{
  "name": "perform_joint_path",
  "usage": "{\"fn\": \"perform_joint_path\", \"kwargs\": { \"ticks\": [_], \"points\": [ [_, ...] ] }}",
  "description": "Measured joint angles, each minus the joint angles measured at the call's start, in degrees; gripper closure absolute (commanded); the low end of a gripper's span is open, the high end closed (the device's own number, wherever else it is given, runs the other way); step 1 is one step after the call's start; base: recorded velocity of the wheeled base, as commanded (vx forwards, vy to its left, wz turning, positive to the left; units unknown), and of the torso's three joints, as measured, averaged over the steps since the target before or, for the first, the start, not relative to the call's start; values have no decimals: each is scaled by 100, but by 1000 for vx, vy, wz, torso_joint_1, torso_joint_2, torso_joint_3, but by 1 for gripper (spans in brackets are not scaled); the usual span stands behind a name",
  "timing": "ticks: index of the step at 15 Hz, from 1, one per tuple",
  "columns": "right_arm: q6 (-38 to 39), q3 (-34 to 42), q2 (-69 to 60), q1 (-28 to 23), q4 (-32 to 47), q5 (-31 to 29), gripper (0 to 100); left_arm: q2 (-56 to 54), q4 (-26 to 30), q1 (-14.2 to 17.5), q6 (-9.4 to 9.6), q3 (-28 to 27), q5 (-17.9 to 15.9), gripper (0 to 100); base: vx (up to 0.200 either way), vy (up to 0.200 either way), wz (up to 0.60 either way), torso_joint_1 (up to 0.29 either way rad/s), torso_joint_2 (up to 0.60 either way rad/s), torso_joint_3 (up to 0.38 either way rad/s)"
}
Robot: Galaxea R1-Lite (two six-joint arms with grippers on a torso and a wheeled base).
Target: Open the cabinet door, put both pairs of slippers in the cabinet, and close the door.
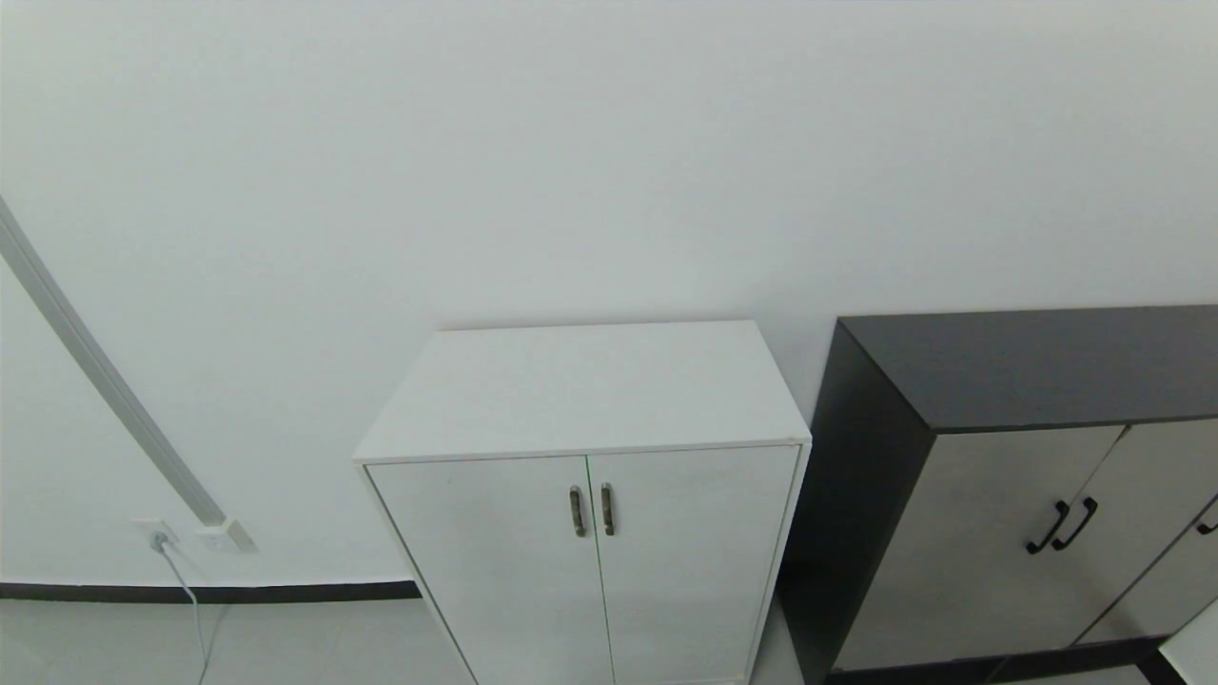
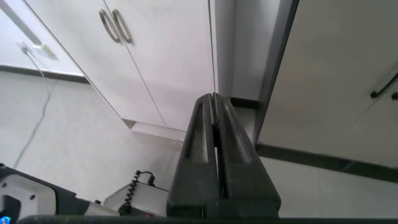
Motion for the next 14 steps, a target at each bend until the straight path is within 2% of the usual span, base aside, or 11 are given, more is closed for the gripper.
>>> {"fn": "perform_joint_path", "kwargs": {
  "ticks": [2, 5, 7, 10, 14],
  "points": [
    [-447, -16, -74, 317, 130, -334, 100, 0, 5, 2, 5, 0, 0, 100, 0, 0, 0, 0, 0, 0],
    [-562, -5, -162, 269, 155, -377, 100, 0, 2, 0, 0, 0, 0, 100, 0, 0, 0, 0, 0, 0],
    [-538, 1, -179, -67, 162, -393, 100, 0, 5, 0, -1, -2, 0, 100, 0, 0, 0, 0, 0, 0],
    [-538, 1, -441, -930, 162, -388, 100, 0, 5, 0, -4, -5, 0, 100, 0, 0, 0, 0, 0, 0],
    [-527, 1, -1190, -1418, 165, -384, 100, 0, 2, 0, -4, -2, 0, 100, 0, 0, 0, 0, 0, 0]
  ]
}}
